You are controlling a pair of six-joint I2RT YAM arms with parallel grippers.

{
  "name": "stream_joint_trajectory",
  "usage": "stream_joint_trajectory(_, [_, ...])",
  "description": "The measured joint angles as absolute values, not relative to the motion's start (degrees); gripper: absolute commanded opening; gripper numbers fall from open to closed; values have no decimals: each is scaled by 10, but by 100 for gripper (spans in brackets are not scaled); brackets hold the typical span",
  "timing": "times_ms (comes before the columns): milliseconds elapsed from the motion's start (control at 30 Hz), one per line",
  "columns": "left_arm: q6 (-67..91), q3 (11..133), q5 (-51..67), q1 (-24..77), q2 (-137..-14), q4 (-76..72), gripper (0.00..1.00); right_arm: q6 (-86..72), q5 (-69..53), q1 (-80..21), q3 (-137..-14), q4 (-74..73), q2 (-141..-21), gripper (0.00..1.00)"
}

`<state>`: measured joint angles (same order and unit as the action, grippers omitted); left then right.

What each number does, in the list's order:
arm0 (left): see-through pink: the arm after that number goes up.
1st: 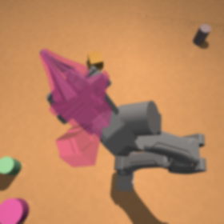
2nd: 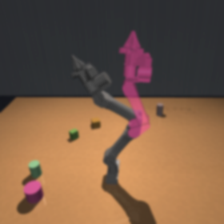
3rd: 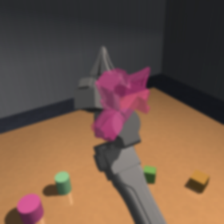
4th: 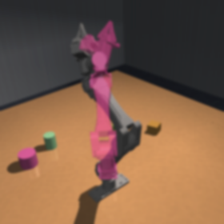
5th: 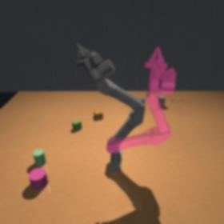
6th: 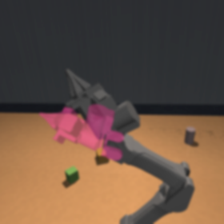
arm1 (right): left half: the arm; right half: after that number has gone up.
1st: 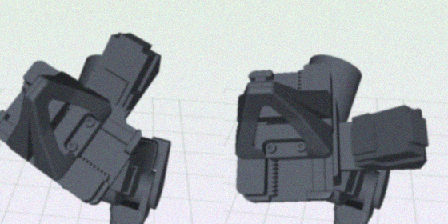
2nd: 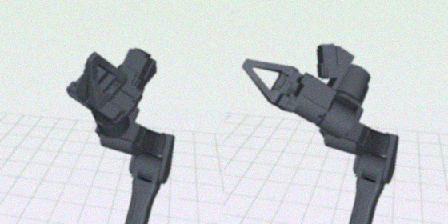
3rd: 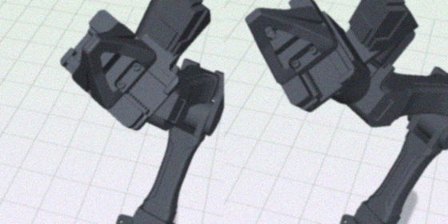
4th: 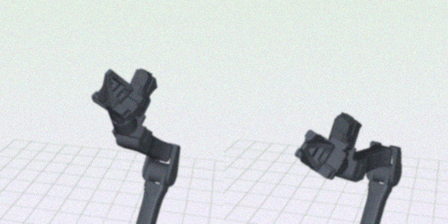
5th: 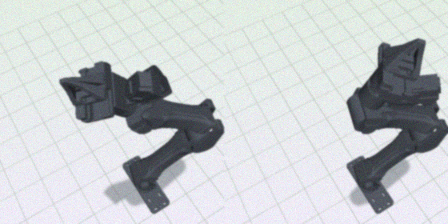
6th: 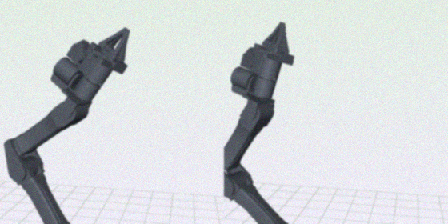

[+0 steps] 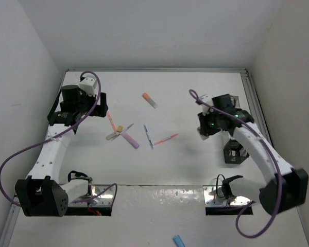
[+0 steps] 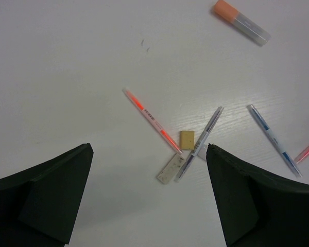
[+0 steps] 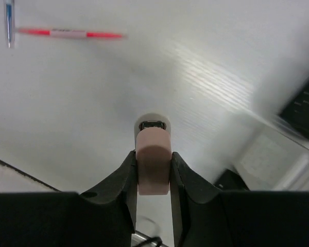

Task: Sort the stationery into containers
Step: Pick up the stapler from the center of the board, then place the stapler in the storage box.

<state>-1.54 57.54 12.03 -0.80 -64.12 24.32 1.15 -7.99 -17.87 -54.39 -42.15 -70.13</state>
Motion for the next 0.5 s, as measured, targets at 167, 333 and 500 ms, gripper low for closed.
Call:
stream_joint_trajectory(167, [-23,584,145,-8,-667,246,98,30,-52,-119,-606,-503,-585,0])
stream_joint_trajectory(333, [-23,607,163,-8,-688,246,97,35,-27,-3,-594,-554,-540,0])
stream_joint_trajectory(500, [-22,618,170,-8,-693,240,97,38,-23,142,-562,-616,-543,0])
